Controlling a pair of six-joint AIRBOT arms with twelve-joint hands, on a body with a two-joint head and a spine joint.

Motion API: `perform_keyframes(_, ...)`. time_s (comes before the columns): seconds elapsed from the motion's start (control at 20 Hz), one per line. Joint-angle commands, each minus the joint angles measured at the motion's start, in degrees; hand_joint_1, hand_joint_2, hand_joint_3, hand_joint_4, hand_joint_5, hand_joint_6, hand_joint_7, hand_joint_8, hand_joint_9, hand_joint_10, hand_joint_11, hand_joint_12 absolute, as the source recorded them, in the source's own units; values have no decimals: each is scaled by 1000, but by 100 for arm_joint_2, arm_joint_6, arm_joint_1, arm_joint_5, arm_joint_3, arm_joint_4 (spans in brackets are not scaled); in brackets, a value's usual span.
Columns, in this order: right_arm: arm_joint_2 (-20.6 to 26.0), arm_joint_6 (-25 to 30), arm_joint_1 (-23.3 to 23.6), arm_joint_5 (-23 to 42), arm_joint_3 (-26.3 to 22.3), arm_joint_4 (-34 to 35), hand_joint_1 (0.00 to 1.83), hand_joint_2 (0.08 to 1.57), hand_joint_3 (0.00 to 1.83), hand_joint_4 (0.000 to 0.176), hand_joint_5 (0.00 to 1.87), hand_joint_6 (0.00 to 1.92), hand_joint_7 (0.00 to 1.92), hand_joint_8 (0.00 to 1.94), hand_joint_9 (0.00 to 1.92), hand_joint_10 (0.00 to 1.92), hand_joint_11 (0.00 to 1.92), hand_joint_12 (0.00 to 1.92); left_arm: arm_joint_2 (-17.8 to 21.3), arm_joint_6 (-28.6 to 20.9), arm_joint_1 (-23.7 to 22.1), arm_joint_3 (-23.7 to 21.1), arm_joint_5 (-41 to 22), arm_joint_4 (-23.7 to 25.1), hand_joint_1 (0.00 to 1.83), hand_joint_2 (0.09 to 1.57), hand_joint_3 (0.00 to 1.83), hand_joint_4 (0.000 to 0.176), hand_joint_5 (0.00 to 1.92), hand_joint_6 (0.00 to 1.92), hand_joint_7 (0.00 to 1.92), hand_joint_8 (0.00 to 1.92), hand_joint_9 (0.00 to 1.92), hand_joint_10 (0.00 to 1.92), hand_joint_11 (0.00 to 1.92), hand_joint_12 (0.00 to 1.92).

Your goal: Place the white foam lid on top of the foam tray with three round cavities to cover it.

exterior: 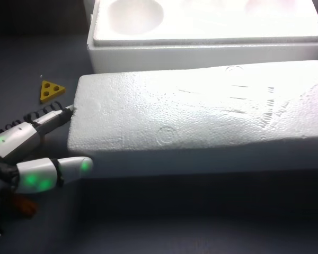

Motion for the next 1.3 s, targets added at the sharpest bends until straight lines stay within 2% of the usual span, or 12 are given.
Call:
perform_keyframes(0.0, 115, 86, -26, 936, -40, -181, 467, 1188, 0, 0, 13, 0, 24, 0, 97, 105, 0, 1530, 67, -79, -9, -61, -960, 253, 453, 1148, 0, 0, 127, 1, 62, 0, 27, 3, 0, 3)
perform_keyframes(0.25, 596, 268, -452, 1712, -441, -378, 461, 1219, 0, 0, 21, 8, 48, 11, 58, 171, 0, 1389, 473, -79, 44, -450, -1476, 452, 415, 1140, 0, 0, 137, 10, 46, 7, 45, 12, 24, 11)
perform_keyframes(0.35, 695, 268, -467, 1876, -504, -460, 445, 1218, 0, 0, 15, 3, 56, 5, 49, 183, 0, 1242, 617, -70, 12, -531, -1653, 522, 429, 1135, 0, 0, 152, 15, 53, 8, 56, 16, 39, 24)
perform_keyframes(0.4, 697, 268, -457, 1892, -490, -479, 424, 1222, 1, 0, 10, 1, 62, 5, 51, 185, 0, 1187, 651, -62, -12, -536, -1698, 537, 438, 1131, 5, 0, 159, 3, 62, 3, 70, 3, 7, 211)
perform_keyframes(0.5, 687, 271, -359, 1890, -409, -499, 473, 1223, 0, 0, 37, 9, 90, 8, 79, 229, 0, 1335, 675, -45, -167, -452, -1639, 578, 442, 1133, 1, 0, 156, 1, 64, 1, 66, 4, 0, 320)
perform_keyframes(0.7, 521, 294, 10, 1550, -129, -509, 473, 1234, 0, 0, 1, 0, 49, 0, 2, 245, 0, 1244, 486, -114, -696, -73, -1177, 718, 461, 1137, 1, 0, 165, 3, 83, 2, 58, 0, 0, 404)
perform_keyframes(0.85, 269, 289, 468, 1129, 191, -570, 408, 1230, 0, 0, 0, 0, 46, 0, 0, 316, 0, 1372, 290, -181, -981, 218, -926, 746, 487, 1118, 0, 5, 166, 1, 85, 1, 68, 2, 0, 625)
perform_keyframes(0.9, 186, 285, 635, 978, 309, -593, 448, 1227, 0, 0, 0, 0, 35, 0, 0, 277, 0, 1398, 235, -198, -1073, 312, -847, 746, 474, 1107, 0, 4, 174, 3, 103, 3, 81, 6, 0, 746)
perform_keyframes(1.0, 76, 212, 930, 696, 485, -602, 471, 1223, 0, 0, 0, 0, 21, 3, 0, 233, 0, 1412, 148, -198, -1262, 480, -720, 743, 456, 1092, 0, 33, 180, 3, 82, 3, 100, 10, 0, 1001)
perform_keyframes(1.1, -20, 192, 1153, 477, 641, -645, 455, 1196, 0, 0, 10, 3, 35, 4, 0, 217, 0, 1311, 78, -216, -1436, 604, -626, 772, 462, 1097, 0, 13, 182, 3, 66, 5, 136, 22, 0, 1271)
perform_keyframes(1.15, -37, 192, 1215, 469, 661, -679, 463, 1196, 0, 0, 13, 4, 39, 4, 0, 231, 0, 1307, 70, -222, -1477, 618, -628, 792, 468, 1090, 0, 6, 179, 1, 65, 4, 130, 20, 0, 1304)
perform_keyframes(1.25, -40, 103, 1373, 382, 693, -709, 495, 1189, 0, 0, 9, 1, 16, 1, 0, 174, 0, 1311, 40, -224, -1600, 701, -550, 797, 466, 1102, 4, 5, 176, 2, 51, 0, 96, 4, 0, 1251)
